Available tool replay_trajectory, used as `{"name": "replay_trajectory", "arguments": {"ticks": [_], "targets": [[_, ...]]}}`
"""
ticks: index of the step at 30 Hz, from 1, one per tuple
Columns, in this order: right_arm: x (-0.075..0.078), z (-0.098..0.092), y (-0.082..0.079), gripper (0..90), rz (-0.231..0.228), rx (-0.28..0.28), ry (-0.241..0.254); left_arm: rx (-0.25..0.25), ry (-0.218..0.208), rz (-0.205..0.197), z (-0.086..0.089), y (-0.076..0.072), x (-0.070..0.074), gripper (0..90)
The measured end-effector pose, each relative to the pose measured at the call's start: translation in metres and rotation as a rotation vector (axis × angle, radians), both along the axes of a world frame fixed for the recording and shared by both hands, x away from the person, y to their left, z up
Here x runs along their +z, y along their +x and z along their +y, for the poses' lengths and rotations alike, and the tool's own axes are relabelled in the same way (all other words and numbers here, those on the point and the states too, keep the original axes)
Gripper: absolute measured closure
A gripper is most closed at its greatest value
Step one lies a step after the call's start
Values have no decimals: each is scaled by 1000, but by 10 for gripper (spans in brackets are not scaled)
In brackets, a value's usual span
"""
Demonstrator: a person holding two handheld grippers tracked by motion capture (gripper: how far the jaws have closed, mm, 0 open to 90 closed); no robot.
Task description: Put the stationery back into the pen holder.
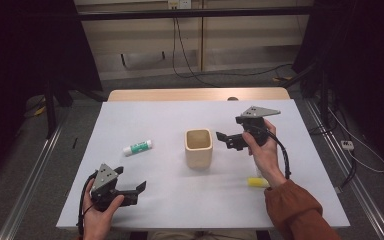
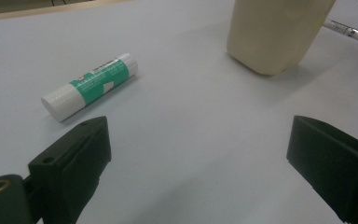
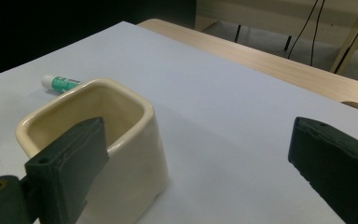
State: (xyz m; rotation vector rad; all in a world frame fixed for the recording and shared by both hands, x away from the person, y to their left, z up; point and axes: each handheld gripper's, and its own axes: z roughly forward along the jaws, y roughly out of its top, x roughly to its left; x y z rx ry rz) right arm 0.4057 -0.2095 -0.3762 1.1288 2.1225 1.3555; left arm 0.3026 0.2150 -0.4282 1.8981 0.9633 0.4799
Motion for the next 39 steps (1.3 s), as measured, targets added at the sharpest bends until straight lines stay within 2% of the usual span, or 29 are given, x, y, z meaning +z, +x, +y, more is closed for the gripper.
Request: {"name": "replay_trajectory", "arguments": {"ticks": [9, 13, 15, 21, 23, 24, 26, 29, 32, 39], "targets": [[-7, -15, -16, 48, -22, -44, -4, -5, -12, 12, 2, 0, -1, 62], [-10, -21, -25, 52, -22, -37, -12, -7, 0, 14, 1, -1, 0, 64], [-13, -25, -31, 52, -28, -45, -15, -17, -13, 19, 2, 0, 0, 64], [-26, -34, -50, 59, -33, -73, -19, -56, 10, 0, 4, -1, 6, 63], [-29, -37, -57, 59, -41, -74, -17, -56, 27, 5, 7, 0, 7, 63], [-31, -38, -60, 58, -46, -76, -18, -58, 20, 12, 8, 1, 7, 63], [-35, -42, -65, 58, -37, -76, -3, -79, 28, 30, 10, 3, 9, 67], [-40, -51, -72, 58, -33, -95, -8, -98, 35, 46, 12, 5, 12, 82], [-45, -61, -79, 59, -21, -120, 27, -130, 21, 90, 12, 8, 14, 104], [-53, -73, -98, 60, -41, -147, -5, -153, 58, 94, 17, 18, 21, 104]]}}
